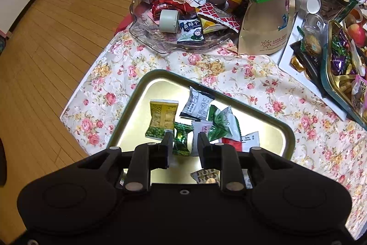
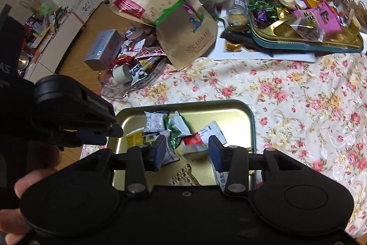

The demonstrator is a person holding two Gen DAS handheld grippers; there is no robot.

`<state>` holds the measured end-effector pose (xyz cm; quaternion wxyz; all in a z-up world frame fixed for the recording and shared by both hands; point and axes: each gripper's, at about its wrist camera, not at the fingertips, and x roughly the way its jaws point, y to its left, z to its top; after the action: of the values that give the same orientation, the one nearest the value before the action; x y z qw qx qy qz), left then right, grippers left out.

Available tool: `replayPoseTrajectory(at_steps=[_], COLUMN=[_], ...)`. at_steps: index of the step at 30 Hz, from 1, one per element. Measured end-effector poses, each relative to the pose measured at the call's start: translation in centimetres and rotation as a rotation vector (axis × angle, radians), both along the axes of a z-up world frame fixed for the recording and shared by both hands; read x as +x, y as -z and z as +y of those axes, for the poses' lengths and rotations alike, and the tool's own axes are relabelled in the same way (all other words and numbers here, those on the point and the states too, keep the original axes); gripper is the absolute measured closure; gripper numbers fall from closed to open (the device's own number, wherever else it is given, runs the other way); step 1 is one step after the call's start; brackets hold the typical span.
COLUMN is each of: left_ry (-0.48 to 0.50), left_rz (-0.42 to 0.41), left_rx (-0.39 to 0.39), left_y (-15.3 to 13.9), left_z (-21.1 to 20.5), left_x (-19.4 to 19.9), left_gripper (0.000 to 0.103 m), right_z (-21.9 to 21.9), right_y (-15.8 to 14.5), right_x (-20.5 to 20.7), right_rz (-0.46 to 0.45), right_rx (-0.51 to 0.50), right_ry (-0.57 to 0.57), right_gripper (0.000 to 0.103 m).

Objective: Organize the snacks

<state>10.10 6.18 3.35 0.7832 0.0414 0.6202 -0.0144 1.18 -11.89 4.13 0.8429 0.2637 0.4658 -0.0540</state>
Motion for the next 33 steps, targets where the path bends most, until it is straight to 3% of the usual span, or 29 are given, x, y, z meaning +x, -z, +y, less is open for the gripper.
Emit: replayPoseTrajectory(at_steps=[16, 33], left_ry=[0.081, 0.169], left_rz=[-0.005, 0.011], left_rx=[0.023, 0.059], left_y=[0.2, 1.0], left_z=[0.0, -1.7], left_x=[-0.3, -1.3], left_gripper=[0.069, 0.069], right_z=[-0.1, -1.5], right_y=[3.1, 3.6], right_x=[1.3, 0.8], right_rz=[0.218, 0.295], right_rx=[-0.052, -0.059], right_ry=[0.055, 0.104], right_gripper=[0.059, 0.060])
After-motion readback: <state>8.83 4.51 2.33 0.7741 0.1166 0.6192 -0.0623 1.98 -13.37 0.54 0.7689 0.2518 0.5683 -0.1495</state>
